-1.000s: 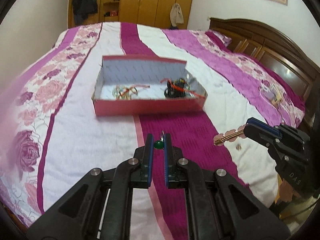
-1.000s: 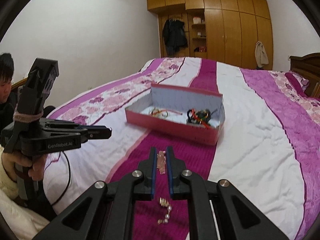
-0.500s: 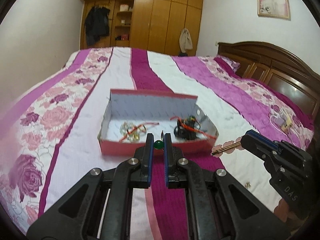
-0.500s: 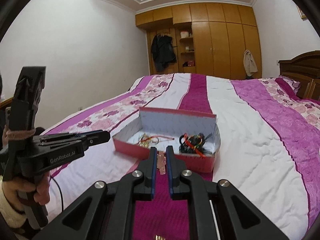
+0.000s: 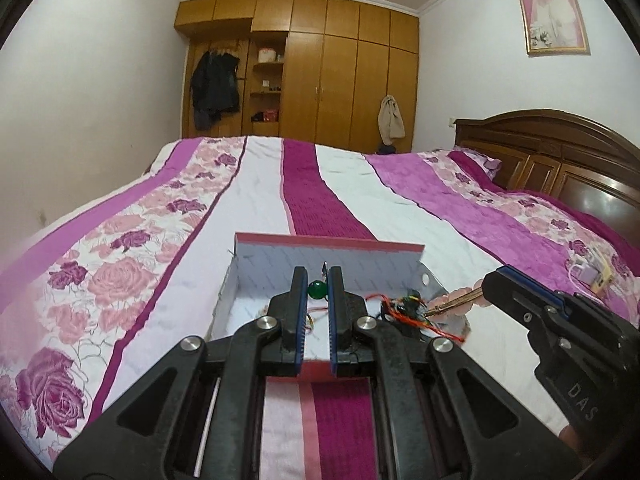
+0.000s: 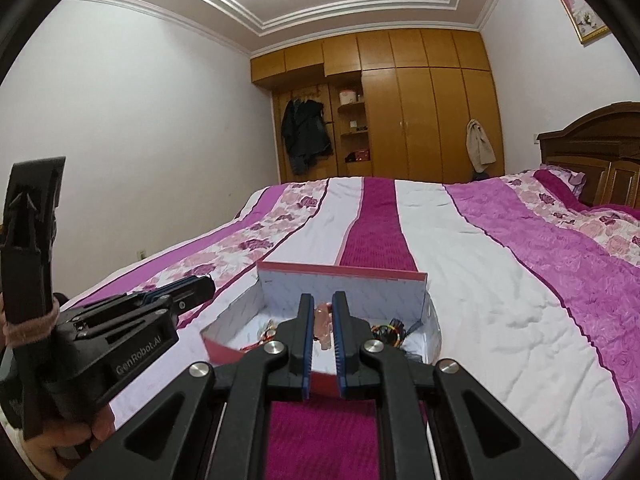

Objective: Organize jewelry
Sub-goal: 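Carry the green earring with left tool while right tool carries the hairpin into the box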

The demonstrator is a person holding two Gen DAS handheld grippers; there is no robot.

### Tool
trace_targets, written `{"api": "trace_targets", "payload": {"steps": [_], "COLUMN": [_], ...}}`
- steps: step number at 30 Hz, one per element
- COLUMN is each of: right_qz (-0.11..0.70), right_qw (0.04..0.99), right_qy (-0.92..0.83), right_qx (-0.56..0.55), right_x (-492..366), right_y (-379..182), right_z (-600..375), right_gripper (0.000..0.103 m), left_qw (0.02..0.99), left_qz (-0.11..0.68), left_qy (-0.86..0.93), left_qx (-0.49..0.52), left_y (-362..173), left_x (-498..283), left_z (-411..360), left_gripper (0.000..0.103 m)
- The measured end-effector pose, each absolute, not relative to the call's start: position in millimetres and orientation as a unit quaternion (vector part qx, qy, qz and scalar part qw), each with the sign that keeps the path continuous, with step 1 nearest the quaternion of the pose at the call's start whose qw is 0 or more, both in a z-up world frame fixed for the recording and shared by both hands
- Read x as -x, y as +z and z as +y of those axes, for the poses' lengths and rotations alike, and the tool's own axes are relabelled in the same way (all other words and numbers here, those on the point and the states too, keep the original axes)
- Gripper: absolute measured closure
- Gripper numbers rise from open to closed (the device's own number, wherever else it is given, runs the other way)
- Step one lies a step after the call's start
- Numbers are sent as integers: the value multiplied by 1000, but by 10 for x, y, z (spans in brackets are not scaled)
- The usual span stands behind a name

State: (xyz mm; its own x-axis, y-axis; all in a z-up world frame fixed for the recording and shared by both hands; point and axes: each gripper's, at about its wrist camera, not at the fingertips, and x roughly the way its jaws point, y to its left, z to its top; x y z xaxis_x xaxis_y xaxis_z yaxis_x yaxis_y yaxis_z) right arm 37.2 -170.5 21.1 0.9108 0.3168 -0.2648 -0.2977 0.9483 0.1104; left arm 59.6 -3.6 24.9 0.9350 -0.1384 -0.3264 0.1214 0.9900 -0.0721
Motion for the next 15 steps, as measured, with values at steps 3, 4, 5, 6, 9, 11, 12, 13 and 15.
{"api": "trace_targets", "payload": {"steps": [3, 4, 5, 6, 9, 11, 12, 13, 15], "right_qz": [137, 135, 134, 134, 134, 136, 138, 140, 146], "right_qw": [979, 979, 980, 980, 981, 981, 981, 981, 980], "right_qy": [150, 148, 144, 142, 135, 132, 130, 129, 127], "right_qx": [-33, -31, -30, -30, -28, -30, -31, -31, -36], "right_x": [-462, -492, -525, -555, -650, -725, -762, -786, -873], "right_y": [194, 191, 188, 182, 170, 148, 138, 130, 99], "right_z": [-1670, -1654, -1644, -1634, -1608, -1598, -1596, -1593, -1596], "right_gripper": [92, 92, 92, 92, 92, 92, 92, 92, 92], "left_qw": [985, 986, 986, 986, 987, 987, 987, 988, 988], "left_qz": [160, 158, 157, 157, 153, 150, 151, 151, 147], "left_qy": [-59, -57, -55, -54, -46, -41, -38, -36, -30], "left_qx": [21, 25, 27, 29, 28, 26, 26, 26, 24], "left_y": [235, 225, 220, 215, 191, 180, 177, 172, 163], "left_x": [-654, -689, -710, -735, -819, -873, -905, -936, -988], "left_z": [-57, -51, -50, -49, -55, -65, -68, -71, -84], "left_gripper": [102, 102, 102, 102, 102, 102, 102, 102, 102]}}
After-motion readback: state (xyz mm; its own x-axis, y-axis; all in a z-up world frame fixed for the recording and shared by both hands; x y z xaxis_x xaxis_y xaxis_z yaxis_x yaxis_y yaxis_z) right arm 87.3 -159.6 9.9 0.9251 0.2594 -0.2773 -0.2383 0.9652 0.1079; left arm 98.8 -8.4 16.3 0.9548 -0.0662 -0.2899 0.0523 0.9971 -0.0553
